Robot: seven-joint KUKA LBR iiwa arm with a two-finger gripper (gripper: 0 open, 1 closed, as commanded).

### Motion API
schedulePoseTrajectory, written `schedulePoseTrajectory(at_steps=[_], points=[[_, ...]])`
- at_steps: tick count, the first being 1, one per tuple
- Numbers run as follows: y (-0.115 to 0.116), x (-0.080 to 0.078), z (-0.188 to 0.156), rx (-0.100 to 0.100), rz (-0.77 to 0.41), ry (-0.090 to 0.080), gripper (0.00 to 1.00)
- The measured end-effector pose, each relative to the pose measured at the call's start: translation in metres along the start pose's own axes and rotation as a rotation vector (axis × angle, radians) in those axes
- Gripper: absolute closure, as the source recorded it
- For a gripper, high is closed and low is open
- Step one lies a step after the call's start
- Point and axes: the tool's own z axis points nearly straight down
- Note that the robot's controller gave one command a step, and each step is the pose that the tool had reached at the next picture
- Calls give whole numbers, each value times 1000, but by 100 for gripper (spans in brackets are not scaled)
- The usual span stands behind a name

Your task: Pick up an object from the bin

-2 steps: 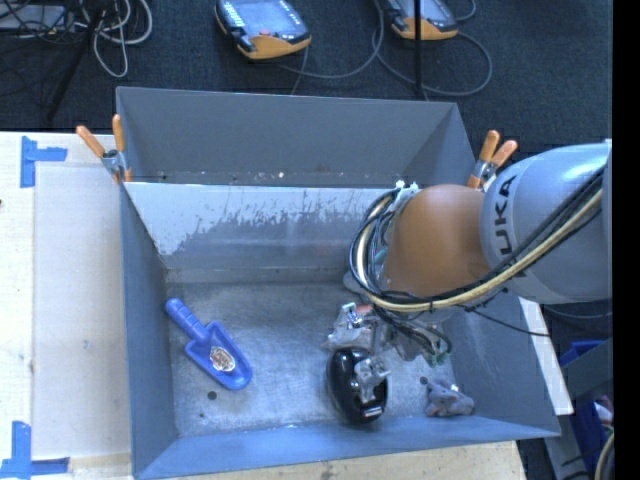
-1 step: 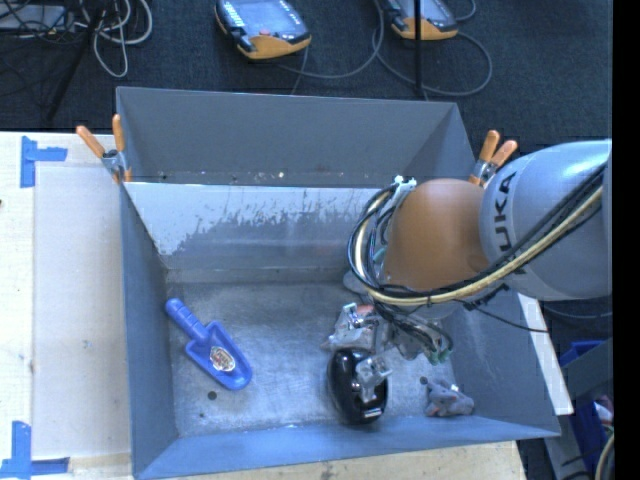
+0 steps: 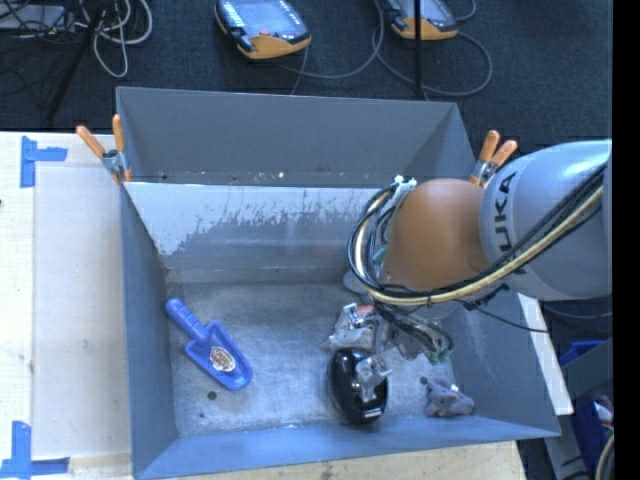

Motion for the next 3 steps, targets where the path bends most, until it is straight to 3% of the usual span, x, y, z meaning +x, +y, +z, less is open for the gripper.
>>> schedulePoseTrajectory(at_steps=[2,3], points=[[0,0,0,0,0,0,100],[-5,5,-4,-2,-71,-21,100]])
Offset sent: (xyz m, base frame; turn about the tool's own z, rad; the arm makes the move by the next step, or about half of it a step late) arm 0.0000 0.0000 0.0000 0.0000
